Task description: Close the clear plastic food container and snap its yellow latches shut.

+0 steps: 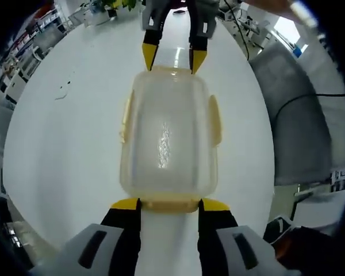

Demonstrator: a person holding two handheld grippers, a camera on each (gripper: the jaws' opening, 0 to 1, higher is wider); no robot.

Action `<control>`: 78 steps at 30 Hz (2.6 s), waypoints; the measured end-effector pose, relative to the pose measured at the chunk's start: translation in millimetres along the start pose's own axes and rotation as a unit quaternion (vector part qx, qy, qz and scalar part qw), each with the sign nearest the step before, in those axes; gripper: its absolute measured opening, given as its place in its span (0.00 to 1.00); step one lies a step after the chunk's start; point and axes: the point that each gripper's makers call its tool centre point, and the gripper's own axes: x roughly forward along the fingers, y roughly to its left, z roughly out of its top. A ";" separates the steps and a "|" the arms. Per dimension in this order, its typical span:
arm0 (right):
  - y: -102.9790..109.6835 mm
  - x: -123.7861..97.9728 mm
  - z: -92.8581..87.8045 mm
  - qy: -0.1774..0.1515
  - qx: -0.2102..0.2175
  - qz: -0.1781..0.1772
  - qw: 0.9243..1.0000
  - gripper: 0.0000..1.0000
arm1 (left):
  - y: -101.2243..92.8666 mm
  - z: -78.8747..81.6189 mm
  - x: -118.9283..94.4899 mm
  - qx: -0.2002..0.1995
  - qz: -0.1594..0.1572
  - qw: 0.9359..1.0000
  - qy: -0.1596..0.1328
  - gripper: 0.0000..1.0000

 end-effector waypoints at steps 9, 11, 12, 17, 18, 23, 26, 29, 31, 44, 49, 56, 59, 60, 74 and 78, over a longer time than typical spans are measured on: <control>3.7 -33.1 -24.7 0.003 0.004 -0.010 1.000 0.35 | -2.7 38.6 0.7 0.008 -0.001 1.000 -0.017 0.33; 5.4 -38.9 -33.1 0.007 0.008 -0.012 1.000 0.35 | -2.0 49.5 1.8 0.014 0.000 1.000 -0.020 0.33; 6.2 -42.5 -38.4 0.009 0.010 -0.013 1.000 0.35 | -1.9 56.0 2.7 0.015 -0.001 1.000 -0.022 0.33; 9.7 -54.1 -62.7 0.020 0.019 -0.013 1.000 0.35 | -5.7 81.3 7.5 0.021 -0.008 0.999 -0.037 0.33; 10.9 -56.7 -68.2 0.018 0.022 -0.013 1.000 0.35 | -5.3 87.0 9.6 0.024 -0.008 0.999 -0.038 0.33; 15.7 -66.9 -91.3 0.025 0.031 -0.013 0.999 0.35 | -5.9 111.9 18.8 0.035 -0.013 0.999 -0.033 0.33; 16.4 -76.0 -104.0 0.019 0.040 -0.013 0.999 0.35 | -4.3 125.5 23.2 0.042 -0.012 0.999 -0.032 0.33; 17.1 -82.9 -121.5 0.020 0.042 -0.014 0.999 0.35 | -5.1 143.0 29.2 0.043 -0.016 0.998 -0.039 0.33; 18.3 -84.9 -130.0 0.022 0.045 -0.013 0.999 0.35 | -5.3 148.3 32.3 0.045 -0.017 0.998 -0.038 0.33; 12.8 -98.0 -172.0 0.018 0.054 -0.007 0.998 0.35 | 0.6 190.8 52.9 0.048 -0.021 0.998 -0.037 0.33; 12.6 -96.5 -182.4 0.017 0.057 -0.002 0.998 0.36 | 0.9 199.3 58.9 0.044 -0.029 0.998 -0.038 0.33; 12.2 -90.5 -186.2 0.023 0.056 0.004 0.998 0.36 | 0.7 198.6 65.7 0.044 -0.033 0.998 -0.028 0.33; 9.0 -87.5 -188.4 0.032 0.052 0.000 0.998 0.36 | 3.0 198.9 66.7 0.042 -0.031 0.998 -0.027 0.33; 9.0 -86.9 -188.7 0.033 0.052 0.001 0.998 0.36 | 2.6 198.3 67.2 0.041 -0.032 0.998 -0.026 0.33; 9.1 -82.3 -186.6 0.038 0.051 0.002 0.998 0.36 | 2.7 192.6 68.3 0.041 -0.035 0.998 -0.017 0.34; 9.4 -82.1 -186.8 0.035 0.049 0.000 0.998 0.37 | 2.7 192.7 68.0 0.035 -0.038 0.998 -0.022 0.34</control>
